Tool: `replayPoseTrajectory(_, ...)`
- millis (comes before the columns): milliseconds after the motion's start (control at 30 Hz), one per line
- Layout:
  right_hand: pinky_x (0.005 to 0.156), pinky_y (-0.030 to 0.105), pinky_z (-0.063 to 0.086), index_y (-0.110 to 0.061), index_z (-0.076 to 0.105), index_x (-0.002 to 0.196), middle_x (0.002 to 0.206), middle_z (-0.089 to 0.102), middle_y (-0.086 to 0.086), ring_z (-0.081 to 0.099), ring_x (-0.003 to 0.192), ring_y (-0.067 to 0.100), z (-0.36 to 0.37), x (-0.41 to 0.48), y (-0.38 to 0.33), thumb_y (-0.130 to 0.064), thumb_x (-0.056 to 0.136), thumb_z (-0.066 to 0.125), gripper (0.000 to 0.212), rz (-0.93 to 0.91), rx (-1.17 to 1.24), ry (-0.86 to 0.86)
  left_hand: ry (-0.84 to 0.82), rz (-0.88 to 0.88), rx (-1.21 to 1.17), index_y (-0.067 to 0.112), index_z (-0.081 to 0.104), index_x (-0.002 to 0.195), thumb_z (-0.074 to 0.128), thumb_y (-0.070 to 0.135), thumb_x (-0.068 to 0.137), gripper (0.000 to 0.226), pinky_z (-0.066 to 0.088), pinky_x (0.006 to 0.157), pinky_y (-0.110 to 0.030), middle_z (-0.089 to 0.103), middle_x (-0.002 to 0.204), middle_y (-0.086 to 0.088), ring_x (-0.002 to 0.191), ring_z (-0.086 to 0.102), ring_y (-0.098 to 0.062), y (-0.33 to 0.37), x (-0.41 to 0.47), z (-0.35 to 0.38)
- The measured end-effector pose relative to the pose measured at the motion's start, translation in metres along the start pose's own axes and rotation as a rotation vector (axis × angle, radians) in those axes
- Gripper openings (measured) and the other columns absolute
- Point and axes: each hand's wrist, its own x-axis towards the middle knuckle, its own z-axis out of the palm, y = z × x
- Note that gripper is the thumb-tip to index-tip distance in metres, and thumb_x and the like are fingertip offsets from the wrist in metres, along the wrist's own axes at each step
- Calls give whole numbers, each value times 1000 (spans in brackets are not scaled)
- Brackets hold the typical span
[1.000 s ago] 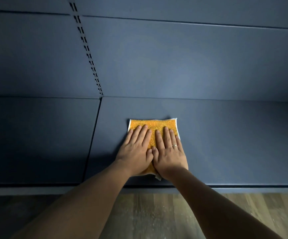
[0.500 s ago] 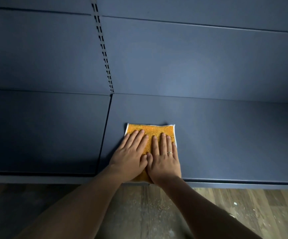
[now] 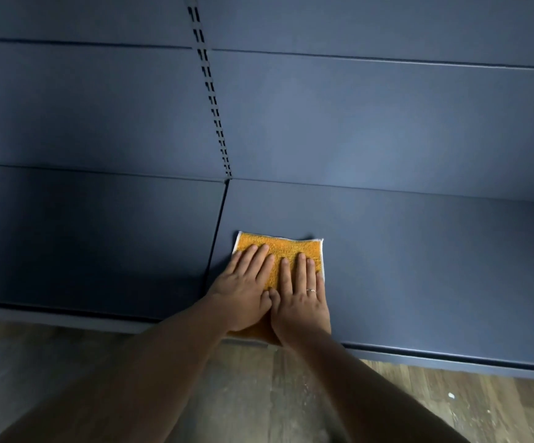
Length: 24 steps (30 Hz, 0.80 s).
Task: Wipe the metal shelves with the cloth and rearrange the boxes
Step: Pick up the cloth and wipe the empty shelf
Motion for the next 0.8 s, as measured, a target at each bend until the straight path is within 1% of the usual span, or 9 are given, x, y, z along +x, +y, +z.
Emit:
replayPoseTrajectory(100,120,44,-19,-19,-25,156,163,-32,10,-34,148,27,-2,-1,10,-55,89,-24,76,-41,-6,-11,-4,-26,-20,7,-15,158,17,43,102,74,-10,125,-46,-26,165,-10,152,-25,-24,11,1,-6)
replayPoseTrajectory(233,120,46,8,-15,20,161,168,13,13,9,155,31,10,-1,9,-53,108,8,66,-6,-30,98,67,-14,-97,9,-17,158,10,43,99,73,-12,125,-43,-27,164,-8,151,-27,-21,7,-2,12)
replayPoseTrajectory(300,119,47,12,-14,25,160,167,18,14,15,155,33,16,0,5,-52,108,12,65,0,-61,142,129,-2,-89,10,-16,158,0,45,94,75,-10,125,-42,-25,165,-8,152,-25,-20,2,-3,21)
replayPoseTrajectory(400,121,47,5,-14,15,161,168,8,15,4,156,32,18,2,-2,-51,106,5,67,35,-68,124,140,22,-105,10,-15,159,-8,46,88,79,-7,126,-43,-24,165,-9,152,-24,-22,-2,-6,25)
replayPoseTrajectory(533,122,47,-9,-17,-15,158,166,-22,12,-25,152,31,17,3,-18,-54,102,-5,68,31,-61,93,143,36,-109,11,-18,158,-12,46,89,77,-10,125,-42,-26,165,-8,151,-26,-22,-17,-10,23)
replayPoseTrajectory(567,122,47,-9,-17,-16,158,165,-23,12,-25,152,31,19,4,-20,-54,103,-5,68,35,-55,87,143,45,-106,12,-18,158,-10,46,90,76,-11,125,-42,-27,165,-7,151,-26,-21,-21,-10,24)
replayPoseTrajectory(667,122,47,3,-15,7,162,168,-1,15,-2,156,33,21,16,-21,-53,106,1,68,52,-39,134,173,65,-97,13,-17,159,-5,47,92,76,-12,125,-41,-26,165,-6,152,-25,-21,-31,-2,24)
replayPoseTrajectory(700,122,46,2,-15,8,162,168,1,15,-1,156,33,20,23,-20,-53,105,0,68,44,-43,146,180,70,-97,13,-16,159,-4,47,91,77,-12,125,-40,-24,166,-7,152,-24,-20,-34,4,23)
replayPoseTrajectory(800,122,44,-14,-20,-15,159,165,-24,11,-26,152,28,9,42,-15,-56,95,-15,74,39,-28,113,195,87,-82,13,-14,159,-3,48,91,78,-11,125,-41,-22,166,-7,153,-22,-20,-43,28,17)
